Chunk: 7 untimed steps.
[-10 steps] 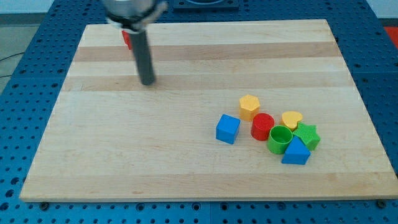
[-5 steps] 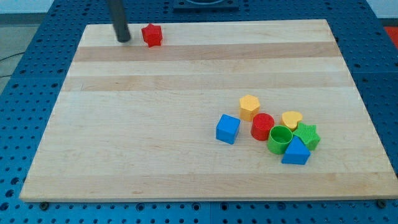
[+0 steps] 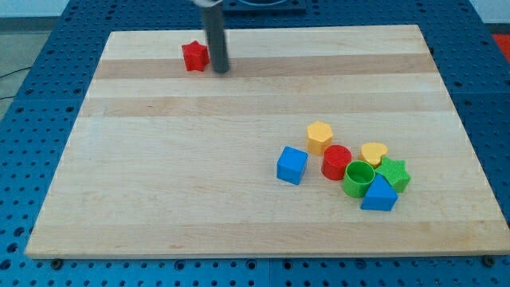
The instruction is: Push red star into group of blocks
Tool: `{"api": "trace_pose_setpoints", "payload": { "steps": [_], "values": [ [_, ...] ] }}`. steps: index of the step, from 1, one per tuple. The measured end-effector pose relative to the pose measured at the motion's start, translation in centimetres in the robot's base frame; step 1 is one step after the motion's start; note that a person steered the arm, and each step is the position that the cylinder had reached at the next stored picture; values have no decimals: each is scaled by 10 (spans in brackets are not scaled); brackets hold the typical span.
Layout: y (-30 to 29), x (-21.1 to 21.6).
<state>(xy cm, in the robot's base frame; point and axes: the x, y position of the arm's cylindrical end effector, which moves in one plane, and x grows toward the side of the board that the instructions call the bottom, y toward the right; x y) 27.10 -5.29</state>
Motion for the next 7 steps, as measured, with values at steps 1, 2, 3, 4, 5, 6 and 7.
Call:
{"api": "trace_pose_setpoints", "payload": {
  "steps": [1, 2, 3, 4, 5, 6, 7],
  "values": [
    [28, -65],
    [-33, -79],
    [-96, -33],
    [-59, 45],
    [-27, 20],
    [34, 80],
    [16, 121]
  ]
}}
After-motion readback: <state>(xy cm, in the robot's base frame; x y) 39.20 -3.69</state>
